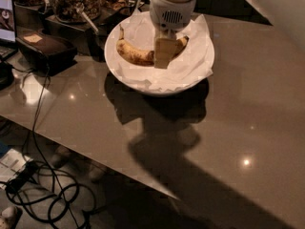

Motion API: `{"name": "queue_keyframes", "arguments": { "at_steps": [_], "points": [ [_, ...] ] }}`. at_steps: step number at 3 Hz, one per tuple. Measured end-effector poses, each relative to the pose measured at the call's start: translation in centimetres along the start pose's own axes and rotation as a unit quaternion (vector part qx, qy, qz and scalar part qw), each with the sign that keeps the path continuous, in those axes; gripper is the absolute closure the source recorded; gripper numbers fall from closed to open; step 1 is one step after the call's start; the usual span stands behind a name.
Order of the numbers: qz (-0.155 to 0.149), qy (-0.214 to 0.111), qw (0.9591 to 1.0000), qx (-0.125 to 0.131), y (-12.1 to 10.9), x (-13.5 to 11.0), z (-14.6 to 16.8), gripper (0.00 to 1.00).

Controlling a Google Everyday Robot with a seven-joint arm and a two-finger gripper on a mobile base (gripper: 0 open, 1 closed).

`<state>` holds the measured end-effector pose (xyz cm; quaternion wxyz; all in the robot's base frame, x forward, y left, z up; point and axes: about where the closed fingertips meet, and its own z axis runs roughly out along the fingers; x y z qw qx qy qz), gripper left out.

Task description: Pick banana from white bowl

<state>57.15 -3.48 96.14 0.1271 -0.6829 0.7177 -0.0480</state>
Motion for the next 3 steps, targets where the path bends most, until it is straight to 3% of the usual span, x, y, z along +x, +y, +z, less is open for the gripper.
{"name": "queue_keyframes", "arguments": {
  "at_steps": [1,3],
  "points": [
    [-0.004,-0.005,1.0000,0.001,0.0,-0.3,-0.1,1.00],
    [-0.012,-0.029,0.9994,-0.013,6.3,-2.3,-3.6,1.00]
  ]
}}
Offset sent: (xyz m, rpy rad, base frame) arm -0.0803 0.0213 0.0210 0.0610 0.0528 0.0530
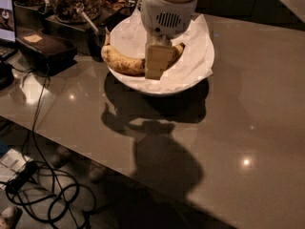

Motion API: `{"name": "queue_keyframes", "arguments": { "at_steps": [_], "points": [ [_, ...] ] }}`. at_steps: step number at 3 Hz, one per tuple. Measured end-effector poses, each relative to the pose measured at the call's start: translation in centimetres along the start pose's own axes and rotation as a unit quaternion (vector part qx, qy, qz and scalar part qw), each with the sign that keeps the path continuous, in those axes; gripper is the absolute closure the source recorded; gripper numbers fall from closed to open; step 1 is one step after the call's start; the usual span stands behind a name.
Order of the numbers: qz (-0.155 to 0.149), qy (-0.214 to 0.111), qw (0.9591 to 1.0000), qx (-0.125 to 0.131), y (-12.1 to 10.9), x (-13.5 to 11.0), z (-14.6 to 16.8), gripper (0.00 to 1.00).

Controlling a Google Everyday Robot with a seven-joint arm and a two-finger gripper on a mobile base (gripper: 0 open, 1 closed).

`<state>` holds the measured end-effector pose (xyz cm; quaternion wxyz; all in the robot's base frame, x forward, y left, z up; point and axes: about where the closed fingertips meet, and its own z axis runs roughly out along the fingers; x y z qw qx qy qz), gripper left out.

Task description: Pick banana from white bowl

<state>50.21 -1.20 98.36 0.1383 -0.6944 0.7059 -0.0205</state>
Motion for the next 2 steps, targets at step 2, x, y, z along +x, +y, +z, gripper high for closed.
{"name": "queue_keyframes", "arguments": {
  "at_steps": [2],
  "points": [
    [-0.016,-0.009,0.9998,0.007,0.69,-0.70,-0.57,1.00]
  ]
}}
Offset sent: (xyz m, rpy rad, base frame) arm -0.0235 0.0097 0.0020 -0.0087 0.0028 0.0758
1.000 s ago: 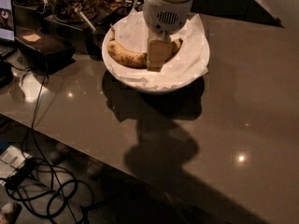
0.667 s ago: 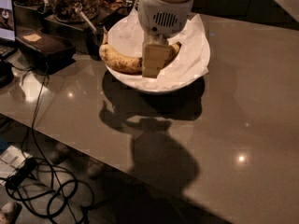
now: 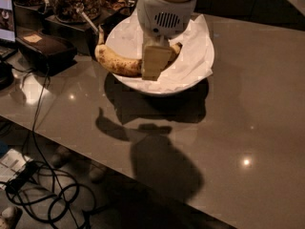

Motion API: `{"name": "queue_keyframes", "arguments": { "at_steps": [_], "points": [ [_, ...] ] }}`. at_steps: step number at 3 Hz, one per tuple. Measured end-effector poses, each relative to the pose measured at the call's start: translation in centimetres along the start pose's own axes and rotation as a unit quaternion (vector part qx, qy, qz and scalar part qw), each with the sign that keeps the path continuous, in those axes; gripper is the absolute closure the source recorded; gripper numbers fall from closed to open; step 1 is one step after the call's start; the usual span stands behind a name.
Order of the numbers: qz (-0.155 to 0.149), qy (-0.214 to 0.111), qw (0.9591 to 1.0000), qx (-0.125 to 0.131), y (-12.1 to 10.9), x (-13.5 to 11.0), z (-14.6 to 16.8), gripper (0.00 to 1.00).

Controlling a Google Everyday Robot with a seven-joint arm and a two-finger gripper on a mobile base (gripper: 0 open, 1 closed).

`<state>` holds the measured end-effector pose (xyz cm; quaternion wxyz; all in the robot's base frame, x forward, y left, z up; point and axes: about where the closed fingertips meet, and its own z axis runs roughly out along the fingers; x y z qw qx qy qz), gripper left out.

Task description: Pick banana from white bowl

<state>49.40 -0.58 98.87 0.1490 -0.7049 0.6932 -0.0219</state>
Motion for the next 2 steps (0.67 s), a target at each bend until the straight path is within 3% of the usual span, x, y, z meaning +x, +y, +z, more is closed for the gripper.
{"name": "queue_keyframes", "arguments": {
  "at_steps": [1,2],
  "points": [
    [-0.012,-0.017,0.9997,-0.013,4.87,-0.77,-0.93,1.00],
    [-0.012,-0.018,0.9997,-0.012,4.89,-0.78,-0.93,1.00]
  ]
}}
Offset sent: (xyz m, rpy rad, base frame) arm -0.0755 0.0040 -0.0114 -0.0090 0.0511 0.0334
